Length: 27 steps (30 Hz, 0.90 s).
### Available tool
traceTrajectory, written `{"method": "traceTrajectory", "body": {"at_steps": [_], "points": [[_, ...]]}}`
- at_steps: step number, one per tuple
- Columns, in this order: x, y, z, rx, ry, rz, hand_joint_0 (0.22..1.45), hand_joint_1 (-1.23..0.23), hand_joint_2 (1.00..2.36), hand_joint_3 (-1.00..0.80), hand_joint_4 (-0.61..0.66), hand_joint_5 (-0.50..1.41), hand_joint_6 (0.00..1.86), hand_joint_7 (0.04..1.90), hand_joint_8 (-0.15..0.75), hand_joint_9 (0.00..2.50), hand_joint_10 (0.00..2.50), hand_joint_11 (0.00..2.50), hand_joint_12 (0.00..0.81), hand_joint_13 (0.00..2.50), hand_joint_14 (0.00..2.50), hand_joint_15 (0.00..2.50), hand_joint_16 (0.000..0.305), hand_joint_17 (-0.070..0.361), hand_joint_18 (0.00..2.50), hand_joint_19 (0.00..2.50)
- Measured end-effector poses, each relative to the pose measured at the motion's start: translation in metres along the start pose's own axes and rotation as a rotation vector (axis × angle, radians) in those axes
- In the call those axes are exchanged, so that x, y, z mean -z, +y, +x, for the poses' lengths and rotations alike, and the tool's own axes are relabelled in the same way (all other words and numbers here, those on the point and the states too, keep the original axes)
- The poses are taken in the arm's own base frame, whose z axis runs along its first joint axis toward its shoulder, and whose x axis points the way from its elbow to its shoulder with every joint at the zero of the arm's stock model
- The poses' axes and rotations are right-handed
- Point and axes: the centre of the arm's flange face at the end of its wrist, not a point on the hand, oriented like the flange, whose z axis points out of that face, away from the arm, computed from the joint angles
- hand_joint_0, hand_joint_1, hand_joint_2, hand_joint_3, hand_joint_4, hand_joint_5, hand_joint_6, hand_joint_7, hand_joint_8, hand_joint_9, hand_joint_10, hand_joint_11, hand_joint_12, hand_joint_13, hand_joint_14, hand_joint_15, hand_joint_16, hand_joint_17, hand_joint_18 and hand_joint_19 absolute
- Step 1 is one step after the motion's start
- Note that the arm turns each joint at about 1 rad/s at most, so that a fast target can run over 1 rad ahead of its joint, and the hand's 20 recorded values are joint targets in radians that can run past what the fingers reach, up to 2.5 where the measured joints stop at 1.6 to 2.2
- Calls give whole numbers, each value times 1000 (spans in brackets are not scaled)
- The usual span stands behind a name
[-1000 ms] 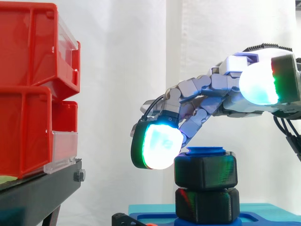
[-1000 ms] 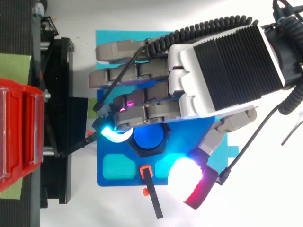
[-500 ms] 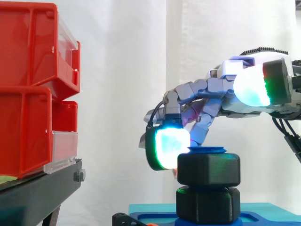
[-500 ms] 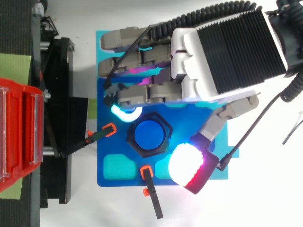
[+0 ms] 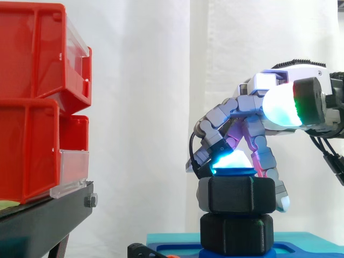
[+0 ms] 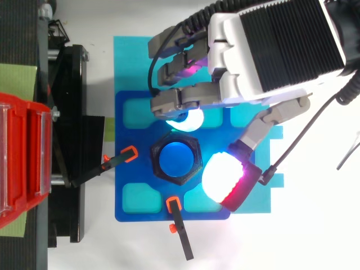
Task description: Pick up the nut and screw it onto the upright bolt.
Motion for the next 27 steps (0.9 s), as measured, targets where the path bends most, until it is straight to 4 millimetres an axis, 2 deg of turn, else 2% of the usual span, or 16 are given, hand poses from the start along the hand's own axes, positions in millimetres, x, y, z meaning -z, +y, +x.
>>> {"method": "traceTrajectory", "body": {"at_steps": [1,2,4,9,18,22,27], "points": [[0,0,0,0,0,0,462,-69,1000,-500,165,42,503,1448,260,1561,0,56,286,843,0,0,41,91,637,20],[0,0,0,0,0,0,461,-67,1000,-500,164,35,503,1437,267,1533,0,54,291,832,0,0,42,94,619,14],[0,-1,0,1,-2,0,455,-64,1000,-500,186,-8,506,1288,257,1377,0,22,306,751,0,0,44,99,544,8],[-3,0,-7,5,-15,-6,440,-62,1000,-500,209,-38,506,1176,265,1297,0,0,328,702,0,0,49,110,494,0],[-11,0,-38,34,-44,-26,430,-86,1000,-500,234,-85,504,873,271,1122,0,0,346,610,0,0,52,117,420,0],[-12,1,-42,42,-48,-28,426,-95,1000,-500,202,-109,503,755,270,1010,0,0,357,540,0,0,55,123,362,0],[-17,8,-41,55,-50,-33,421,-109,1000,-500,180,-133,502,692,268,905,0,0,372,461,0,0,56,127,268,0]]}}
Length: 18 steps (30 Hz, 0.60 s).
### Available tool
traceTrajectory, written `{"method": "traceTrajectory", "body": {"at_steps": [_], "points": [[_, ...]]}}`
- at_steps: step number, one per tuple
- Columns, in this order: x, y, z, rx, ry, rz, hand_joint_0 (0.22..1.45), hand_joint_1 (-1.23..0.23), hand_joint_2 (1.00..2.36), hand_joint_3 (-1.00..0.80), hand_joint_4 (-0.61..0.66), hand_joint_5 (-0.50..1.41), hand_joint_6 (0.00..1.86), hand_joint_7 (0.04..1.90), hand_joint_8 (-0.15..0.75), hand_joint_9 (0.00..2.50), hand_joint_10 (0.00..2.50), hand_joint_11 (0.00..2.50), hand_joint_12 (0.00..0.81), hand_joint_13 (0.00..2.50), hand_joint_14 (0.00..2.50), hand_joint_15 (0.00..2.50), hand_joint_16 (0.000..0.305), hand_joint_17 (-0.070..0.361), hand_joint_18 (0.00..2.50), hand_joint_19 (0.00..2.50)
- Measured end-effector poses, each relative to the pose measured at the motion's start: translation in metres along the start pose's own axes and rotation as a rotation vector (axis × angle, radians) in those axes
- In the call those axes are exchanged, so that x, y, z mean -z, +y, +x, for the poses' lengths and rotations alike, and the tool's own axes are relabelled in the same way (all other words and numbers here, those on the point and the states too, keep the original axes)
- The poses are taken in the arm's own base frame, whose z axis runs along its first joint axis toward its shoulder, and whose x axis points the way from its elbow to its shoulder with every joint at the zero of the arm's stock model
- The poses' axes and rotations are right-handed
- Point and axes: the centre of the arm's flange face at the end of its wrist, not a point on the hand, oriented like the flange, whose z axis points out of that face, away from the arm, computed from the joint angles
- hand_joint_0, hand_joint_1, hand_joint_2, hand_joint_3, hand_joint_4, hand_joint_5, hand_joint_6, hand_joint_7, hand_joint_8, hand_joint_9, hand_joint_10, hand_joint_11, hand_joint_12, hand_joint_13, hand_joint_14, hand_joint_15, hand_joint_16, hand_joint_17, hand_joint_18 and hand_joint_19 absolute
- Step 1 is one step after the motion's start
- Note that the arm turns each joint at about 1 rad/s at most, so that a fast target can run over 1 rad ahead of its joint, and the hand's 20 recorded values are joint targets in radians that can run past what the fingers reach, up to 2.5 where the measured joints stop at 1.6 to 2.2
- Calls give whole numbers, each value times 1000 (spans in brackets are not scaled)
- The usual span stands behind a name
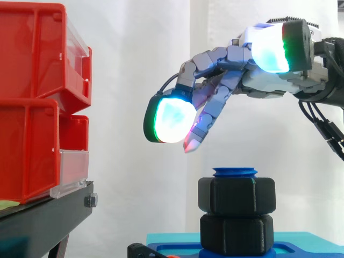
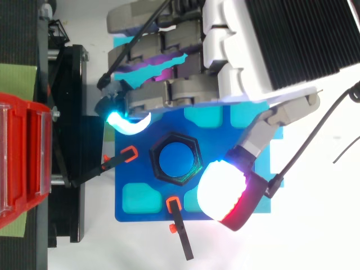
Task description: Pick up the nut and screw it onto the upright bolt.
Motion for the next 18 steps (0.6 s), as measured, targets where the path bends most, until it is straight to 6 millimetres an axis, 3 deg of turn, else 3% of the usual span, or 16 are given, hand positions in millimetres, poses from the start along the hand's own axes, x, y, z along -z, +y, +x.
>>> {"method": "traceTrajectory", "body": {"at_steps": [7,18], "points": [[-9,12,4,15,-7,-4,418,-121,1000,-500,165,-145,502,662,264,777,0,0,382,372,0,0,57,128,152,0],[-19,31,27,19,-34,-9,419,-131,1000,-500,179,-142,502,677,271,747,0,0,387,349,0,0,57,129,118,0]]}}
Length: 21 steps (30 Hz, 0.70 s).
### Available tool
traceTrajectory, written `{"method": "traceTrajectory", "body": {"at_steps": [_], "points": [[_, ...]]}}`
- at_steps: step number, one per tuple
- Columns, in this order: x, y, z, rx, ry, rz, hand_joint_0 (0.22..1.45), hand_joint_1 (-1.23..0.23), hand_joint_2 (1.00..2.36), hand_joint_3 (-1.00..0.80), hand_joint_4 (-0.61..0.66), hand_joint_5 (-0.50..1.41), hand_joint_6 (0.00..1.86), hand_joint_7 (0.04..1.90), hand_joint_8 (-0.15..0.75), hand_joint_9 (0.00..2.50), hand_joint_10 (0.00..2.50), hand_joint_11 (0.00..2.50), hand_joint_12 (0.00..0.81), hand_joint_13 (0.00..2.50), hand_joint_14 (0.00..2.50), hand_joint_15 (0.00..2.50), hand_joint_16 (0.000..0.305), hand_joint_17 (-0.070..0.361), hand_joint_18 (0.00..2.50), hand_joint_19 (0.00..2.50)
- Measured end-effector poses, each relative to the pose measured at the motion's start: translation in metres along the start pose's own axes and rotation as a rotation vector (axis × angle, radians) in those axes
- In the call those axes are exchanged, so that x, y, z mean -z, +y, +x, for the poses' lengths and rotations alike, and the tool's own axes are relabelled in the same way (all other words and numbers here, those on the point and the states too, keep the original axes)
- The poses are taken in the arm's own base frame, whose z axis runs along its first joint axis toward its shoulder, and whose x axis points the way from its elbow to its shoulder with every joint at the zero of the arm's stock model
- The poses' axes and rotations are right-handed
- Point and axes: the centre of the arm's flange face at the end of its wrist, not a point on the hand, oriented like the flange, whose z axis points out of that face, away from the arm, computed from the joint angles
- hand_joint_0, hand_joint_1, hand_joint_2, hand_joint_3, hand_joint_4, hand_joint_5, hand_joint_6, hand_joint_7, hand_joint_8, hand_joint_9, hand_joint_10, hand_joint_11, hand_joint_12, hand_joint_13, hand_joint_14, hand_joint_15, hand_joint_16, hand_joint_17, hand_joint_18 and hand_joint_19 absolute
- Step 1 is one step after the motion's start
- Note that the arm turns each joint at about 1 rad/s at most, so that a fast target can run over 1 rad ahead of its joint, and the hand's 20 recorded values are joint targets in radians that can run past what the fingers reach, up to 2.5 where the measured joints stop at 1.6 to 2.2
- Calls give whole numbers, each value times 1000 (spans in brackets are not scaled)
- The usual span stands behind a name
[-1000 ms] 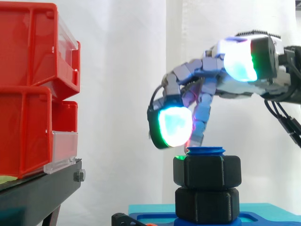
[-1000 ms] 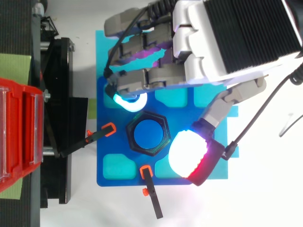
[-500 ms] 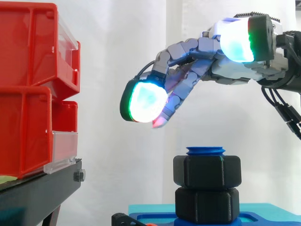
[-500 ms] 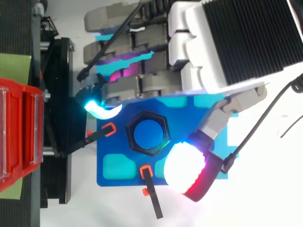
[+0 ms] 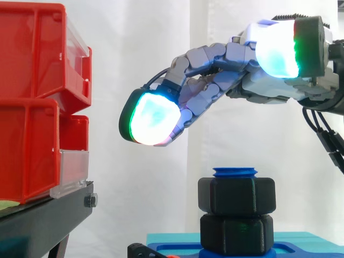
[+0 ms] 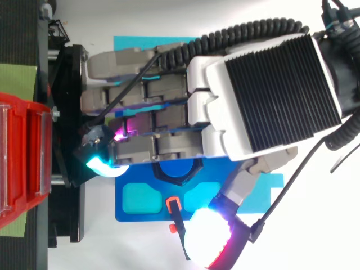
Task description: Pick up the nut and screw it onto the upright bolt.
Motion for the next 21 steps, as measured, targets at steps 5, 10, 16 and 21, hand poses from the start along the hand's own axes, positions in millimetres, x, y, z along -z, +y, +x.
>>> {"method": "traceTrajectory", "body": {"at_steps": [5,10,16,21], "points": [[-3,8,4,-3,7,-4,421,-136,1000,-500,182,-139,502,692,272,746,0,0,388,348,0,0,57,128,116,0],[-4,12,8,-10,23,-2,423,-146,1000,-500,192,-136,502,703,276,745,0,0,387,348,0,0,56,127,112,0],[-1,13,12,-17,45,1,424,-151,1000,-500,192,-133,502,706,275,746,0,0,387,346,0,0,56,127,110,0],[2,13,20,-21,52,5,425,-150,1000,-500,195,-132,502,708,275,745,0,0,387,347,0,0,56,126,108,0]]}}
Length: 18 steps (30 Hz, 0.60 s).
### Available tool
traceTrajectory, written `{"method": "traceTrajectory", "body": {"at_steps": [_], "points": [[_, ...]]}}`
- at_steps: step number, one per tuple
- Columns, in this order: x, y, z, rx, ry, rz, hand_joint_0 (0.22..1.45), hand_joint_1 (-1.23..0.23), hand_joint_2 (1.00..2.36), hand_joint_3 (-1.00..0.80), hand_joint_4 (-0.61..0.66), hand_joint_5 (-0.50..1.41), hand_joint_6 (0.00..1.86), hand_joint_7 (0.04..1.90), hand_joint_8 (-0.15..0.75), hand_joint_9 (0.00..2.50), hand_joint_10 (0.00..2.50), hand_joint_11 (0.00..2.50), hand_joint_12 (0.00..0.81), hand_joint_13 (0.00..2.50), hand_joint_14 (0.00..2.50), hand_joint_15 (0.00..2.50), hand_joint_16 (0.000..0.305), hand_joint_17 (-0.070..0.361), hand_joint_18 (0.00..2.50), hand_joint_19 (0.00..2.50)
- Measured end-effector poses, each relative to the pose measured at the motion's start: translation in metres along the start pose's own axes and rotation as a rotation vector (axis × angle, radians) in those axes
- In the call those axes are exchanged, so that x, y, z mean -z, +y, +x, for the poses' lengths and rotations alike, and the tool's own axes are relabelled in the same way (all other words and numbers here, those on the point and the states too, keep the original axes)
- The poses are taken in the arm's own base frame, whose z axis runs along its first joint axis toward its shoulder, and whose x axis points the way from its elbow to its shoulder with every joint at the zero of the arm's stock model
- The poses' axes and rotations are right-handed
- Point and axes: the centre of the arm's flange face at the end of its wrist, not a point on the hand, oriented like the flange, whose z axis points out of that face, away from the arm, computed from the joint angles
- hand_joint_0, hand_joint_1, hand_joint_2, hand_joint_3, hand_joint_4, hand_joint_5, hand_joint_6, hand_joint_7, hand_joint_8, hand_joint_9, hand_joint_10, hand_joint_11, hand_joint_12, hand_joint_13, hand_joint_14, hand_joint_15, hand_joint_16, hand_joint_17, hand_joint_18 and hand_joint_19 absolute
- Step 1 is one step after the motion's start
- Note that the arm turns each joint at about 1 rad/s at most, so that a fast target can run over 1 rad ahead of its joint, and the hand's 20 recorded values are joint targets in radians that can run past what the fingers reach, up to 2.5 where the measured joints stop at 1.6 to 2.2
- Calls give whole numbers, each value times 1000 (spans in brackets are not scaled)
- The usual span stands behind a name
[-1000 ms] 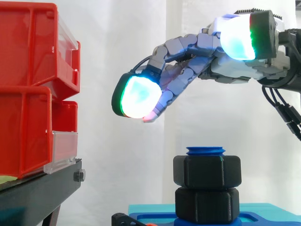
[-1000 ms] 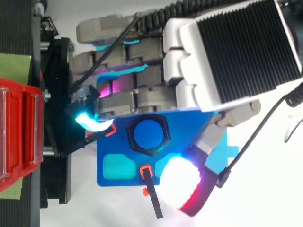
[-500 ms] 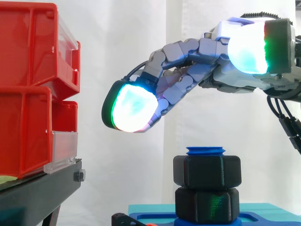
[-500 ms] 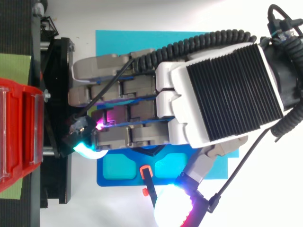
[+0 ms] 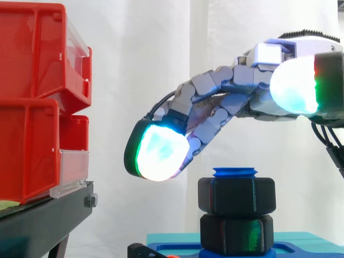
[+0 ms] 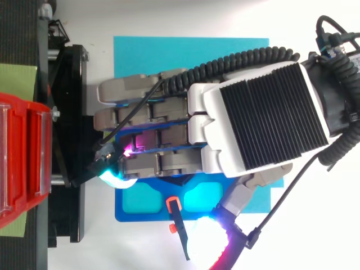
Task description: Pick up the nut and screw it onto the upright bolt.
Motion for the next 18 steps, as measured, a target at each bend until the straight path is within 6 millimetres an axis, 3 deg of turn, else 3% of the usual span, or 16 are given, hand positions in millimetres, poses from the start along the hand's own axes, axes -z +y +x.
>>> {"method": "traceTrajectory", "body": {"at_steps": [18], "points": [[6,-2,9,-8,16,7,432,-141,1000,-500,197,-129,502,723,278,755,0,0,384,342,0,0,55,123,109,0]]}}
